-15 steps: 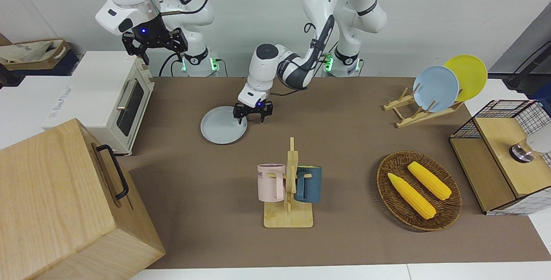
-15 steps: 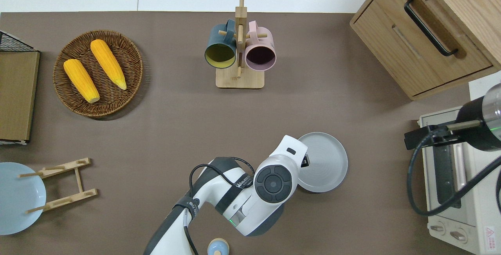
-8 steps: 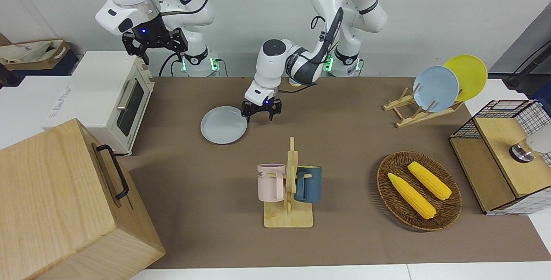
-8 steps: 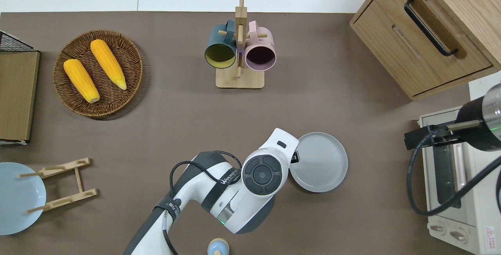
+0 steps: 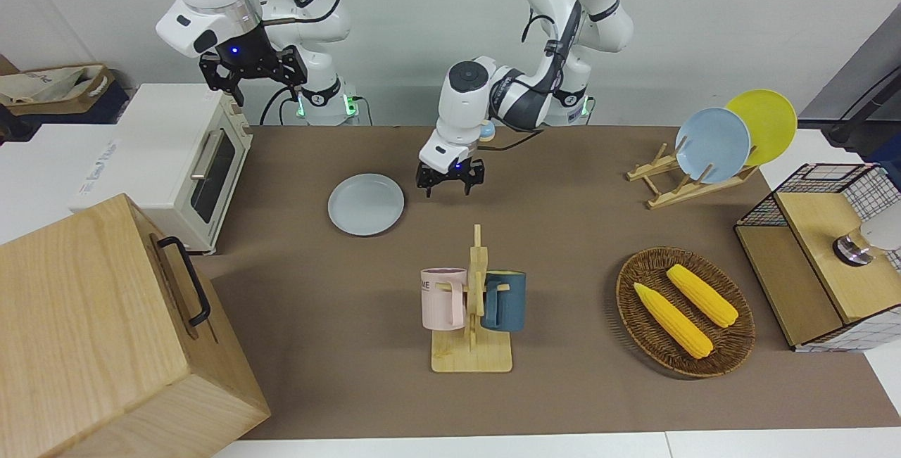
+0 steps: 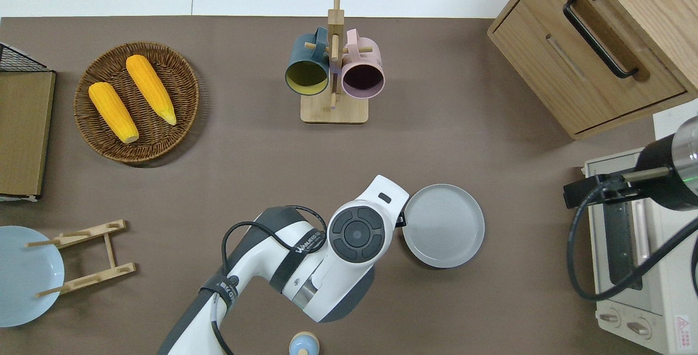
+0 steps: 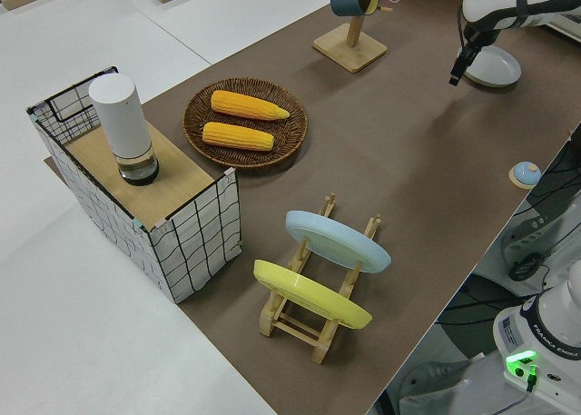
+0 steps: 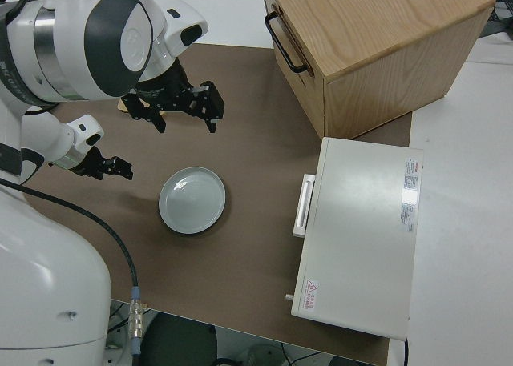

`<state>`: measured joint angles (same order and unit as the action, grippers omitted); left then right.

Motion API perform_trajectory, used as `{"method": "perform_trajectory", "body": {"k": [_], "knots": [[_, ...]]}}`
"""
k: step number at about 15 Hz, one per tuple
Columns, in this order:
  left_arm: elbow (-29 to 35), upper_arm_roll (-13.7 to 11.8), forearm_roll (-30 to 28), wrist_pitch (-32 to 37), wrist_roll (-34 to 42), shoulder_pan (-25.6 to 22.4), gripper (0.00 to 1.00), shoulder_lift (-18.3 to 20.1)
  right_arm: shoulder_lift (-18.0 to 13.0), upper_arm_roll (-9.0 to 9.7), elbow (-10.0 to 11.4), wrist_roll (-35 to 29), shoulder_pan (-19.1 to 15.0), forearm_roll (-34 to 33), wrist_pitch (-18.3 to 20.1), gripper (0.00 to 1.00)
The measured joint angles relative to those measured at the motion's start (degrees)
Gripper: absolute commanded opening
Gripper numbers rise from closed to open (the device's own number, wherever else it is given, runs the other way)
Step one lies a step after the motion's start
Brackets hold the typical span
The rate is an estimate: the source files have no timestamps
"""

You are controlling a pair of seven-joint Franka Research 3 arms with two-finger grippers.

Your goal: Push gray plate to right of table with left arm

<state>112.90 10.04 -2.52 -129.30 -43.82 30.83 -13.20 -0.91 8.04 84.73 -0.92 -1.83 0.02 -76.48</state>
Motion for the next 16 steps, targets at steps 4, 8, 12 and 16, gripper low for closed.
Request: {"method": "perform_trajectory", "body": {"k": [4,8,12,16], "knots": [[0.0,-0.04,-1.0,6.1,5.98,-3.56,0.99,3.25,0.0,0.0,0.0,0.0,0.0,0.0,0.0,0.983],[-0.02,-0.09,-2.38,12.7,12.17,-7.59,0.99,6.72,0.0,0.0,0.0,0.0,0.0,0.0,0.0,0.983],[0.0,-0.16,-3.81,18.18,18.16,-12.21,0.99,10.53,0.0,0.0,0.0,0.0,0.0,0.0,0.0,0.983],[0.01,-0.17,-3.87,21.08,20.63,-14.67,0.99,12.57,0.0,0.0,0.0,0.0,0.0,0.0,0.0,0.983]]}}
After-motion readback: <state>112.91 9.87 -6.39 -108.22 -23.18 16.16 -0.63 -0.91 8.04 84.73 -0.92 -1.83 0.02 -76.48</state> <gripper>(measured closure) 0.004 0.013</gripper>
